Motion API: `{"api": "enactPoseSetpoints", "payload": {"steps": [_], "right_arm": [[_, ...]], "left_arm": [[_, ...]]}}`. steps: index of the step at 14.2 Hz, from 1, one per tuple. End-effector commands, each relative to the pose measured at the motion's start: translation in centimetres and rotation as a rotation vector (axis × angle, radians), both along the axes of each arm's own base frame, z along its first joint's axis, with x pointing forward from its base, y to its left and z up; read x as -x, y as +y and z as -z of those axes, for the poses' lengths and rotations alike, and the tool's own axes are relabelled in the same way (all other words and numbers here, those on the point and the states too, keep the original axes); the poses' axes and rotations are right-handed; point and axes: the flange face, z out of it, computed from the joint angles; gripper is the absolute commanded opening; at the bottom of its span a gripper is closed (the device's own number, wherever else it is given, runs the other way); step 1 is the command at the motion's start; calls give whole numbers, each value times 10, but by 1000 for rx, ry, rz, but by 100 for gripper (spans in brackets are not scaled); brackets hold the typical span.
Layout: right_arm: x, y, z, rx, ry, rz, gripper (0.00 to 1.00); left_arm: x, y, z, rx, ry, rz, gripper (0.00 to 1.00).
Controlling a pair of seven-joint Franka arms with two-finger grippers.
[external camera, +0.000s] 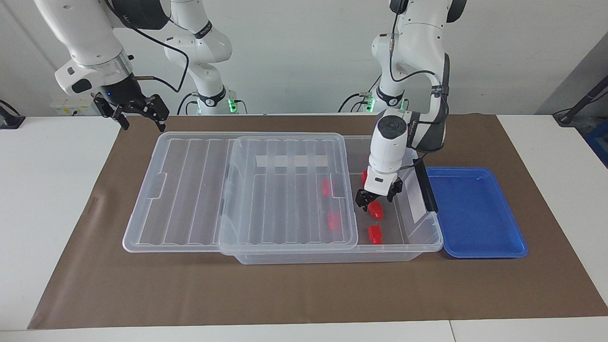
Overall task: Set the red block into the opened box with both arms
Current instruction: 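Lower the red block into the clear box and open the left gripper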
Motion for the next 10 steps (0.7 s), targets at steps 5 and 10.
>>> {"api": "enactPoseSetpoints", "payload": {"steps": [5, 10], "right_arm": [[-3, -4, -1, -6, -15, 2, 100], [-4, -10, 3, -5, -28, -53, 78]], "left_arm": [[5, -1, -70, -53, 5, -34, 100], [-8, 10, -140, -71, 1, -67, 100]]}}
